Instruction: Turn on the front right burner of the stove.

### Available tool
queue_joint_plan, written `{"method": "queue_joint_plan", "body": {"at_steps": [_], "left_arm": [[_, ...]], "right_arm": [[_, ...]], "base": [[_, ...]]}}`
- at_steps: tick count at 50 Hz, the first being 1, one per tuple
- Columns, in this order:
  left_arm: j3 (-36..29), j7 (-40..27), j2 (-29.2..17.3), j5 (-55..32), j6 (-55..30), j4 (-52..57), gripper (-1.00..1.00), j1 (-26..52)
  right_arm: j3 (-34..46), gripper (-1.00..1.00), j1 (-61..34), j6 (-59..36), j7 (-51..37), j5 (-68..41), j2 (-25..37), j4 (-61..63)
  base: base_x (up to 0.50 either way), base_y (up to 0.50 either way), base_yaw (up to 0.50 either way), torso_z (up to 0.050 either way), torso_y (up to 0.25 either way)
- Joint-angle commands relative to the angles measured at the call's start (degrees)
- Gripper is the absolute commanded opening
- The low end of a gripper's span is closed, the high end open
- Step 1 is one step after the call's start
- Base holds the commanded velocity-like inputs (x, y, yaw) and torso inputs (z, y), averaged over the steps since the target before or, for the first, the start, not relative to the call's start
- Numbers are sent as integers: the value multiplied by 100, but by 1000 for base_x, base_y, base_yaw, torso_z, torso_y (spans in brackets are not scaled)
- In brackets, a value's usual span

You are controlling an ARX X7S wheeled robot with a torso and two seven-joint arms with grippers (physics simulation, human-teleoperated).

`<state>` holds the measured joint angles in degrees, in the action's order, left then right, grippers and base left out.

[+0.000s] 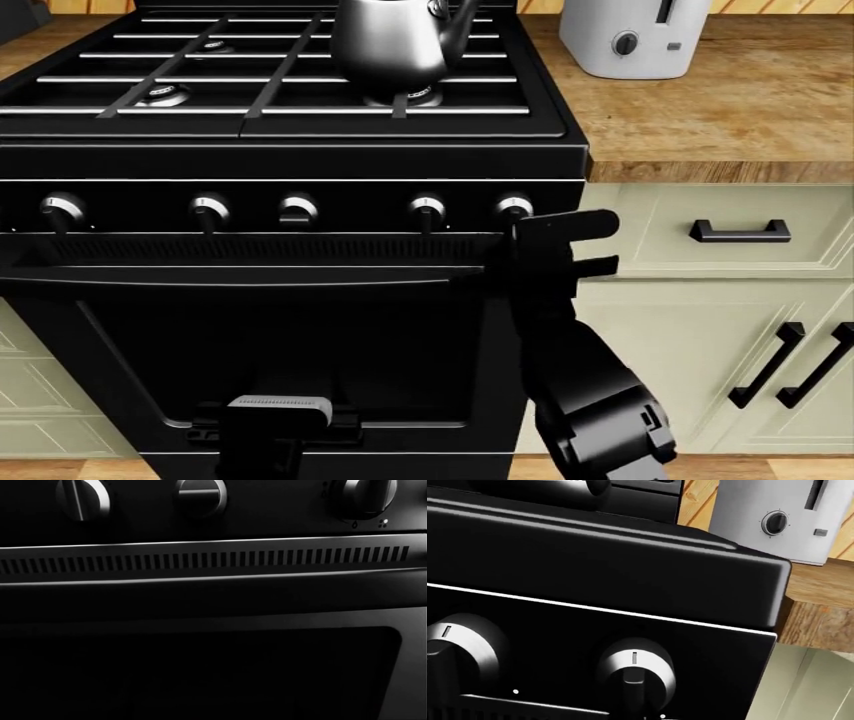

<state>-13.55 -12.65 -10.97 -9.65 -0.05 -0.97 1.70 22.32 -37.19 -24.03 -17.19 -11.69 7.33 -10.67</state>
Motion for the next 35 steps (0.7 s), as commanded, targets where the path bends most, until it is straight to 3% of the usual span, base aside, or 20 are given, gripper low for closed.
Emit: {"method": "queue_joint_plan", "body": {"at_steps": [1,10,19,35], "left_arm": [[-34,-31,-26,-18,-2,-9,100,16],[-64,-63,-44,-21,-7,-14,100,27],[-89,-86,-60,-39,1,-13,100,27],[-134,-128,-92,-57,18,-21,100,32]], "right_arm": [[1290,-100,-119,26,134,1088,406,56],[3074,-100,-600,-188,49,3106,836,-242],[4088,-100,-1012,-762,93,4435,926,-552],[4110,-100,-867,-913,290,4386,1024,-383]], "base": [[0,0,0,0,0],[0,0,0,0,0],[0,0,0,0,0],[0,0,0,0,0]]}}
